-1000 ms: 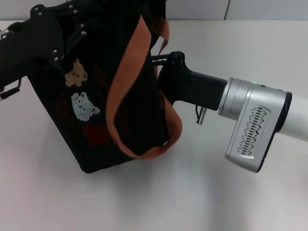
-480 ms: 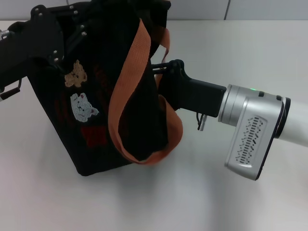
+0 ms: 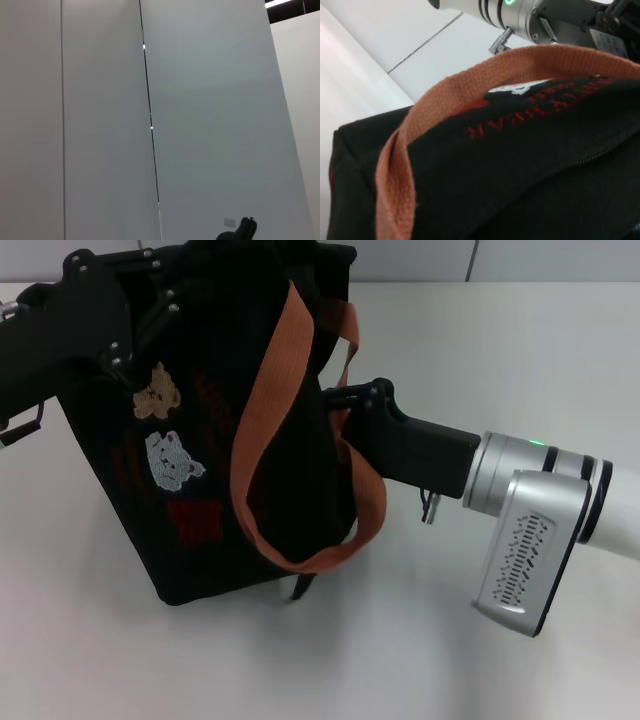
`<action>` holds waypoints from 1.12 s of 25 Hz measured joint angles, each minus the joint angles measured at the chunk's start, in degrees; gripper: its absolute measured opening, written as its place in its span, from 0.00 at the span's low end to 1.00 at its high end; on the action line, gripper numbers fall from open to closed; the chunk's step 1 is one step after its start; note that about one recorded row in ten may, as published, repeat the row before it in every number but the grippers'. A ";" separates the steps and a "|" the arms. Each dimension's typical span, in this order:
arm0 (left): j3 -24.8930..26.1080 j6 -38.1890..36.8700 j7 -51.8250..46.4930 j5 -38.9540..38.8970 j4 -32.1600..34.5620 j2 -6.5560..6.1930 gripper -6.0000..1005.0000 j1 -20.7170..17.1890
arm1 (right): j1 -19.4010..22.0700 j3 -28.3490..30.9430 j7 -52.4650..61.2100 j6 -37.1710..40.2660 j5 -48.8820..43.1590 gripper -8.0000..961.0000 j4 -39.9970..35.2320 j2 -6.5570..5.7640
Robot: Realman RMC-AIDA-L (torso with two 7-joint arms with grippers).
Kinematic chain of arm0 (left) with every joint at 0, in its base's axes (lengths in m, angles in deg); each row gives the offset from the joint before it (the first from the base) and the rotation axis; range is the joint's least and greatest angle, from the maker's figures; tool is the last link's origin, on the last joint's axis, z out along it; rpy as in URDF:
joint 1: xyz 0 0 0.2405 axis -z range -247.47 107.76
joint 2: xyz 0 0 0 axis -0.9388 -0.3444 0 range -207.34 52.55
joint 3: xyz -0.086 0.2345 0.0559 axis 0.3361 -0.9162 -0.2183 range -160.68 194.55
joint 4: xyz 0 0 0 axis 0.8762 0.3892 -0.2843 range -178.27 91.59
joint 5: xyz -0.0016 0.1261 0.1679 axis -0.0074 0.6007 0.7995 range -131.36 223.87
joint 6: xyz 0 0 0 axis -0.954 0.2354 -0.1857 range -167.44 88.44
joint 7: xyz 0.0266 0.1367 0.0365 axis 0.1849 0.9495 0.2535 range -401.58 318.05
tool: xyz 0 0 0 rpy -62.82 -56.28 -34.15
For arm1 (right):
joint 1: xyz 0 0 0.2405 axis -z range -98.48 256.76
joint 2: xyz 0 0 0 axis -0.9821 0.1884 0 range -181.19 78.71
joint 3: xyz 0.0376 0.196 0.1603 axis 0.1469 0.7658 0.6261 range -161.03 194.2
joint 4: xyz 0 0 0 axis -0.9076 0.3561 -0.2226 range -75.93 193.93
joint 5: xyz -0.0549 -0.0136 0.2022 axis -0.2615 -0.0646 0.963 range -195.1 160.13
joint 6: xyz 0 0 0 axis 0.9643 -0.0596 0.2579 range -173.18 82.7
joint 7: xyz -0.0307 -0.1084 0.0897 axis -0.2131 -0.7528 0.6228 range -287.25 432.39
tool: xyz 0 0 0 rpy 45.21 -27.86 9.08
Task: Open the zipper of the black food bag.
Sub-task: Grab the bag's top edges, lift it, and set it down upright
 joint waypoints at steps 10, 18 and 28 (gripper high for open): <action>0.07 0.53 -0.03 -0.01 0.01 0.00 0.11 0.01 | 0.93 0.60 -1.67 -0.19 -0.01 0.26 0.65 0.00; 0.15 0.63 0.22 -0.05 -0.46 0.00 0.11 0.00 | 1.54 0.33 -3.11 0.00 0.21 0.26 0.62 -0.01; 0.53 0.69 0.37 -0.08 -0.52 0.00 0.11 -0.24 | 2.43 0.27 -4.58 1.84 0.29 0.11 0.35 0.00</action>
